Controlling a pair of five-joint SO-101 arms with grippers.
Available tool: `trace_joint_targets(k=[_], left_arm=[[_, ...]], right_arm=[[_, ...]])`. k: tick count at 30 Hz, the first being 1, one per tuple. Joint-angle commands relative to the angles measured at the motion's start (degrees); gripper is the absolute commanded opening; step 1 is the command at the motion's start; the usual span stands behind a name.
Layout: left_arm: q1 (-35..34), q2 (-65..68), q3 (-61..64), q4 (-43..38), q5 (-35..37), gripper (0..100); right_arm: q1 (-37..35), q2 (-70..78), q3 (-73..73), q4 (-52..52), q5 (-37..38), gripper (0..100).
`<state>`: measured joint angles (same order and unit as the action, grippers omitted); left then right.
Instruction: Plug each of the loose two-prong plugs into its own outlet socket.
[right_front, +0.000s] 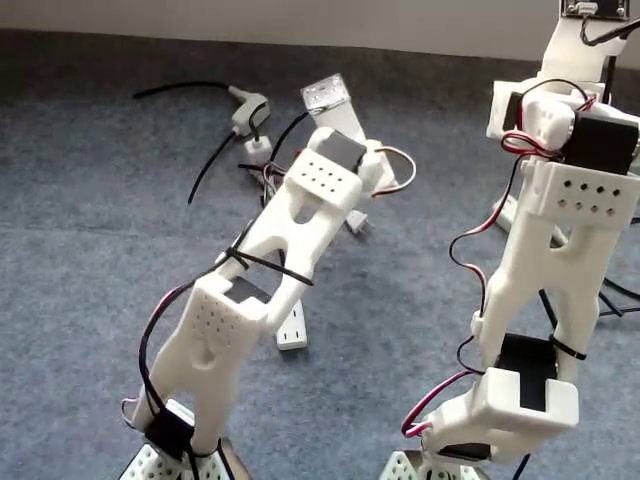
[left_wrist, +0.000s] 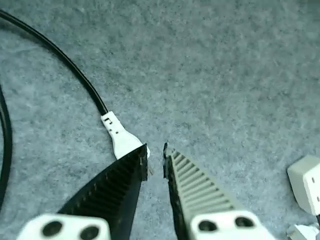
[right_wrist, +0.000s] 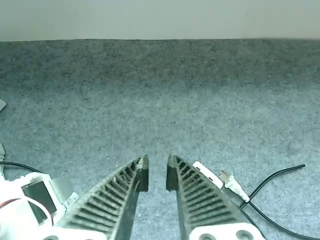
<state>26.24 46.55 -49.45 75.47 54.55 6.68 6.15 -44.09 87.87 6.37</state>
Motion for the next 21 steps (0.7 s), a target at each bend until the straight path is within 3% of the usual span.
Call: trace_joint_targets(k=[1, 8, 21], left_arm=[[-0.7, 6.5, -15.2, 6.5, 1.6, 9], [-0.2, 14.5, -27.0, 18.1, 12.7, 24], [-3.3, 23.6, -34.6, 18.8, 14.8, 22]], right_arm=[[0.3, -0.9, -2.1, -0.9, -0.3, 8.0], [0.3, -0.9, -2.1, -0.9, -0.3, 8.0], [0.3, -0.9, -2.1, -0.8, -0.3, 8.0]])
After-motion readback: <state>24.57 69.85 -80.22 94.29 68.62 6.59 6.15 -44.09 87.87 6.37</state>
